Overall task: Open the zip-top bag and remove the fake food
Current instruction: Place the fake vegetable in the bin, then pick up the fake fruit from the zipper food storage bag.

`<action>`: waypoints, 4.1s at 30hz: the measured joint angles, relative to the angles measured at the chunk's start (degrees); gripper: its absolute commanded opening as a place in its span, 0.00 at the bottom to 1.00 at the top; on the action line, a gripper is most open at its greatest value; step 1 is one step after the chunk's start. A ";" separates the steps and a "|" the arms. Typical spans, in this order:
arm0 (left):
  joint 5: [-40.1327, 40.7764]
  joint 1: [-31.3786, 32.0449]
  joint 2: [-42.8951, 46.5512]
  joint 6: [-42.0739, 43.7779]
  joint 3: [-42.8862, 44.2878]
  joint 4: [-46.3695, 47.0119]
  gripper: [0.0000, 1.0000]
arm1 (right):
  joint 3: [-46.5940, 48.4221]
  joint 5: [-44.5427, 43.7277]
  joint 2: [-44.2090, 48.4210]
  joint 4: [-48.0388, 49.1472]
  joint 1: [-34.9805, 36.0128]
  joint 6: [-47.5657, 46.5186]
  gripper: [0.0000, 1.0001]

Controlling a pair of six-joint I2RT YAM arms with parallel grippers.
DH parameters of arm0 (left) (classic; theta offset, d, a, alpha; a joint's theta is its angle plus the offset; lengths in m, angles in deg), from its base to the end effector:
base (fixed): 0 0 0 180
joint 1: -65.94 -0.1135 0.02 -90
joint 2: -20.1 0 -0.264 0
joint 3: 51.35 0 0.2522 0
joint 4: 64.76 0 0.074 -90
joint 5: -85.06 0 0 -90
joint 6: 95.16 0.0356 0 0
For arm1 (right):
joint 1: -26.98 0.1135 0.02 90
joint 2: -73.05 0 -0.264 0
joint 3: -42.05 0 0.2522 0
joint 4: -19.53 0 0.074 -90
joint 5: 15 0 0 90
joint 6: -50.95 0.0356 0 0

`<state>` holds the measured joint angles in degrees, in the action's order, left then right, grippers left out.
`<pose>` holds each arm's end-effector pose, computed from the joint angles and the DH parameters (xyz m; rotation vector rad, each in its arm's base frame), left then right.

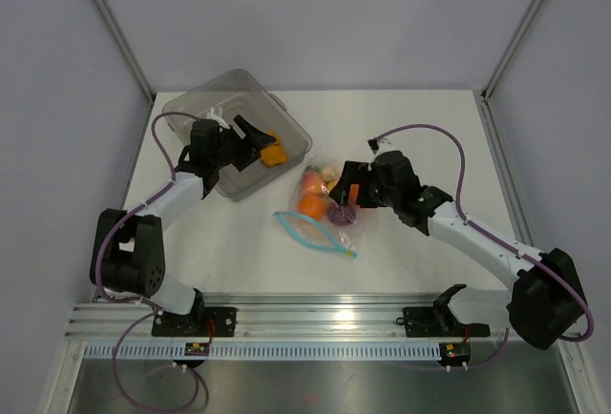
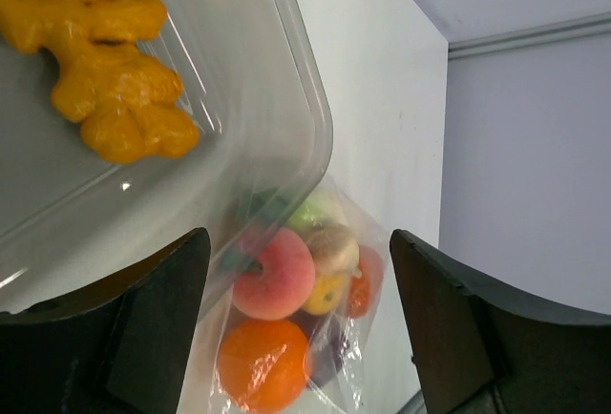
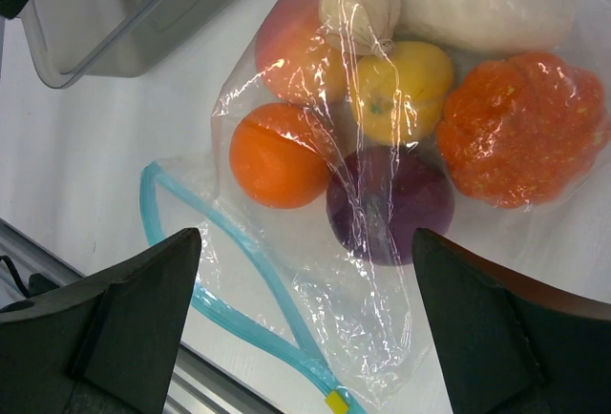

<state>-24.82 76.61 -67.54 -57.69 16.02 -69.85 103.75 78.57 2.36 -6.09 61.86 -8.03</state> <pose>0.3347 -0.0754 0.2439 -0.5412 2.0772 -1.0257 0.2218 0.1573 0.2610 -0.1133 2.2629 0.7060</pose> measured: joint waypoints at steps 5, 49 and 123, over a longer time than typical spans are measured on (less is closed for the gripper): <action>-0.96 0.85 6.71 -0.13 -5.07 -1.16 0.80 | 0.48 -1.42 -2.34 -0.28 -0.02 -0.81 0.99; -0.20 10.86 37.97 9.16 -23.54 -5.79 0.83 | 16.20 -13.42 -26.84 -3.80 -10.54 3.48 0.99; 19.93 35.39 22.95 19.30 -25.40 -10.03 0.80 | -1.90 -18.60 -11.21 2.80 -17.79 14.69 0.84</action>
<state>-4.88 112.00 -44.59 -38.39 -9.38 -79.89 101.85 59.97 -8.85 -3.29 44.06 6.66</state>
